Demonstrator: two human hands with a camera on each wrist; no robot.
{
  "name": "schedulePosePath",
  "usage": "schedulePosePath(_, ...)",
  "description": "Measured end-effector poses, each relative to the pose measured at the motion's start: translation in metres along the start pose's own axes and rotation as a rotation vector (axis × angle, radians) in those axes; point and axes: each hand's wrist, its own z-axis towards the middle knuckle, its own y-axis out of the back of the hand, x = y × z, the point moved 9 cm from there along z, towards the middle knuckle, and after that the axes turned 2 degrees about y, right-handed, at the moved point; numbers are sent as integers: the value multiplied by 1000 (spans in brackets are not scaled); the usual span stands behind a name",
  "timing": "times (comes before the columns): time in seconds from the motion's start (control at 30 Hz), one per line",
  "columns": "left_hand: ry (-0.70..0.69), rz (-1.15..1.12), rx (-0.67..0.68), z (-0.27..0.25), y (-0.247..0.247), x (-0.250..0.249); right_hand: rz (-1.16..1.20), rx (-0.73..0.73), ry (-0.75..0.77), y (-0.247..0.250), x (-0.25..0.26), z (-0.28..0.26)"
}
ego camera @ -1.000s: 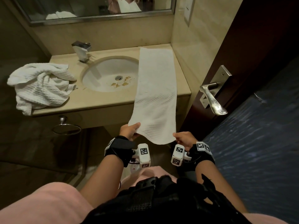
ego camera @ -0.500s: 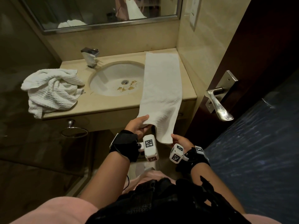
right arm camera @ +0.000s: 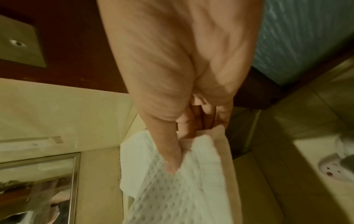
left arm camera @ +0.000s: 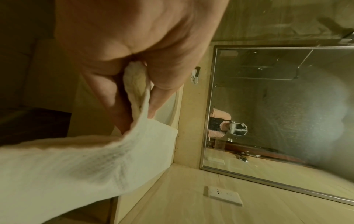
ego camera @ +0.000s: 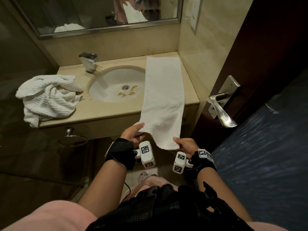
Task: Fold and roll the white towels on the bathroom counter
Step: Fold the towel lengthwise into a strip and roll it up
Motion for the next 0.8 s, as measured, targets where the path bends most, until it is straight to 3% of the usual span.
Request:
schedulePosePath(0.3,24,63,-29,-1,15,8,-190,-52,54,14,-7,3)
schedulePosePath(0.5,-3,246,-146,4,38,9,-402,-62,88,22,-10,17)
schedulePosePath(0.8,53,248,-122,9,45,20,-555,-168,159,34,-8,24)
